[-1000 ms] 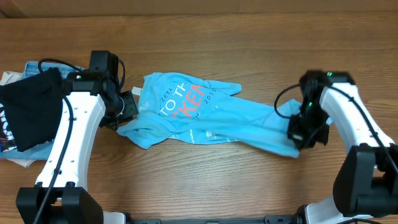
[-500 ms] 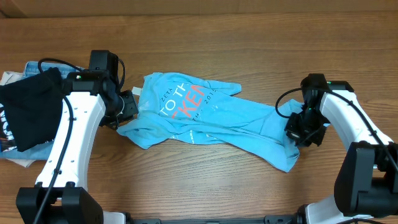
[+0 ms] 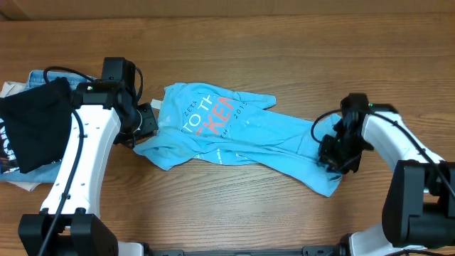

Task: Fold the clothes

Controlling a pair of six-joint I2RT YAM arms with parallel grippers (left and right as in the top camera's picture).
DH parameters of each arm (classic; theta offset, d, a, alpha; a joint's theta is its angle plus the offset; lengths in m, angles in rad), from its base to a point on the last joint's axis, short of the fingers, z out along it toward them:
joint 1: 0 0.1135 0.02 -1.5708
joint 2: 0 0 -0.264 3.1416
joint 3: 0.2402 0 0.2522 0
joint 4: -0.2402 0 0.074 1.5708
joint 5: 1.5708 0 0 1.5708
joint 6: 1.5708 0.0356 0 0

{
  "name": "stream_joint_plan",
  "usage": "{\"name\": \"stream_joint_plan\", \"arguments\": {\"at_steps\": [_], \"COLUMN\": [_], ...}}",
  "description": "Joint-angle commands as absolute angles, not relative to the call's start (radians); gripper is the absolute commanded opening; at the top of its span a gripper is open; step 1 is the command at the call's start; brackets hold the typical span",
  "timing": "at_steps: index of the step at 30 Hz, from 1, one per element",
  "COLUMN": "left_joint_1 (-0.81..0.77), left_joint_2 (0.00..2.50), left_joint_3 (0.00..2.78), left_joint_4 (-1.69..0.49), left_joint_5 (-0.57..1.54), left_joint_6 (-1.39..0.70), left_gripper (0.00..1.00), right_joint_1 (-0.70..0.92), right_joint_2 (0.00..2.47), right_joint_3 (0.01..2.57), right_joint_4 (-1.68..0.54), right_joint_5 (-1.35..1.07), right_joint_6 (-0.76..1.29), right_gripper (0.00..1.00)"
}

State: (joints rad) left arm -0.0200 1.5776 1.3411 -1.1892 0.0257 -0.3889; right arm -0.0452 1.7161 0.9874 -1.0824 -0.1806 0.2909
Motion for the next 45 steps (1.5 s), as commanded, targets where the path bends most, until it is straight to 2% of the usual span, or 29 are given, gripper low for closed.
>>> {"name": "stream_joint_plan", "arguments": {"at_steps": [1, 3, 4, 6, 7, 16, 21, 26, 32, 45], "left_joint_1": [-0.026, -0.026, -0.026, -0.026, -0.026, -0.027, -0.027, -0.027, -0.027, -0.028], "left_joint_2": [1.582, 1.582, 1.582, 1.582, 1.582, 1.582, 1.582, 1.582, 1.582, 1.582], "left_joint_3": [1.343, 1.343, 1.343, 1.343, 1.343, 1.303, 1.218, 1.181, 1.181, 1.179], "left_joint_4": [-1.193, -1.197, -1.200, -1.202, -1.203, -1.221, -1.120, -1.079, -1.079, -1.017], "left_joint_5": [0.027, 0.027, 0.027, 0.027, 0.027, 0.022, 0.027, 0.027, 0.027, 0.193], "left_joint_6": [-0.381, -0.381, -0.381, -0.381, -0.381, -0.381, -0.366, -0.366, -0.366, -0.366], "left_gripper": [0.34, 0.38, 0.41, 0.45, 0.47, 0.58, 0.66, 0.66, 0.66, 0.69], "right_joint_1": [-0.045, -0.045, -0.045, -0.045, -0.045, -0.056, -0.065, -0.125, -0.247, -0.261], "right_joint_2": [1.712, 1.712, 1.712, 1.712, 1.712, 1.711, 1.705, 1.705, 1.703, 1.707], "right_joint_3": [0.935, 0.920, 0.917, 0.916, 0.916, 0.965, 1.089, 1.288, 1.452, 1.433], "right_joint_4": [-1.033, -1.010, -1.006, -1.008, -1.009, -1.006, -1.071, -1.185, -1.237, -1.264], "right_joint_5": [-0.193, -0.193, -0.194, -0.203, -0.215, -0.225, -0.157, 0.054, 0.081, 0.066], "right_joint_6": [0.284, 0.284, 0.283, 0.281, 0.279, 0.279, 0.281, 0.410, 0.424, 0.419], "right_gripper": [0.32, 0.32, 0.27, 0.07, 0.04, 0.04, 0.04, 0.04, 0.04, 0.04]}}
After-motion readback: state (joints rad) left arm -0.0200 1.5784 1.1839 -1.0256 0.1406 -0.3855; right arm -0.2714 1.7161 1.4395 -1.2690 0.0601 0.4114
